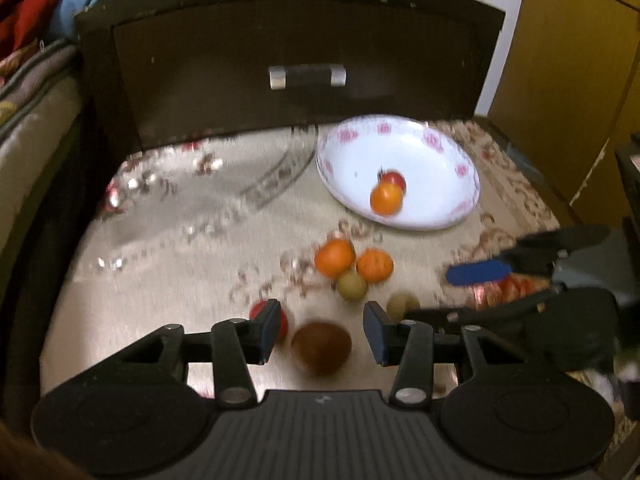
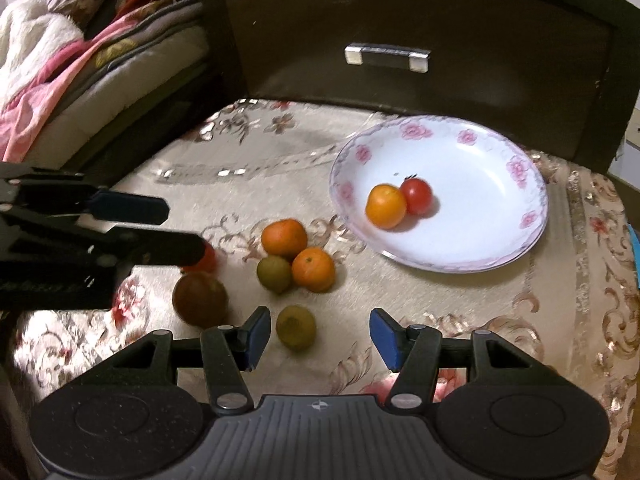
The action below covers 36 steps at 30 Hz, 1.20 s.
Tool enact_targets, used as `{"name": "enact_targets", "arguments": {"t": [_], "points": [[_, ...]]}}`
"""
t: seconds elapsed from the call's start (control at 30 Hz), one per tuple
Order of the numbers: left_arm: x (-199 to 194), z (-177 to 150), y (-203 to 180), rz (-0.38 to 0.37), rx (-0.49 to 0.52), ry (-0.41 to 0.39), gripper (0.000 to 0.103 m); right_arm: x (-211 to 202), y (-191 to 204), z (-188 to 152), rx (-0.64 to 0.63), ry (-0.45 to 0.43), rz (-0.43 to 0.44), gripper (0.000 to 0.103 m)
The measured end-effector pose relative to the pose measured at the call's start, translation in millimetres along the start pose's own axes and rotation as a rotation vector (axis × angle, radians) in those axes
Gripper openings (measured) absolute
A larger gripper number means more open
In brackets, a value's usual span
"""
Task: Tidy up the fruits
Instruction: 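Close the right gripper on the small tan round fruit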
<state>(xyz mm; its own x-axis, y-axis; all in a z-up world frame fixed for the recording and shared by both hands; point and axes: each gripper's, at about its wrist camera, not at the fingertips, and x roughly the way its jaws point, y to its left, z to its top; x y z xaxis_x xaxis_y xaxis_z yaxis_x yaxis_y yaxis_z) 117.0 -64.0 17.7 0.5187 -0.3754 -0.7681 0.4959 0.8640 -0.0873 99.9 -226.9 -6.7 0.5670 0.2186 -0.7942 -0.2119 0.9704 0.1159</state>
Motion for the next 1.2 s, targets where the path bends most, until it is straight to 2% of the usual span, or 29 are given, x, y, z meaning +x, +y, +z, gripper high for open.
{"name": "enact_targets", "arguments": {"t": [0.53,0.6,0.67,0.77,0.93,1.2], "points": [[12,-15,1,-0.016,0.017,0.069,0.053,22,7,-3,-0.051,0.047,0.013,0.049],[13,-15,2,-0.019,0.015,0.071,0.053,23,9,-2,-0.07,0.045,0.007,0.043],[14,-14,1,-0.024,0.015,0.074,0.053,25,10,-1,-0.076,0.043,0.008,0.031],[18,-15,1,-0.031,0.014,0.088,0.053,25,8,0,-0.076,0.042,0.012,0.019],[26,-16,2,-0.038,0.004,0.108,0.053,23,10,-2,-0.091,0.047,0.012,0.019],[35,-12,3,-0.009,0.0,0.095,0.057,21,6,-1,-0.066,0.046,0.019,0.019]]}}
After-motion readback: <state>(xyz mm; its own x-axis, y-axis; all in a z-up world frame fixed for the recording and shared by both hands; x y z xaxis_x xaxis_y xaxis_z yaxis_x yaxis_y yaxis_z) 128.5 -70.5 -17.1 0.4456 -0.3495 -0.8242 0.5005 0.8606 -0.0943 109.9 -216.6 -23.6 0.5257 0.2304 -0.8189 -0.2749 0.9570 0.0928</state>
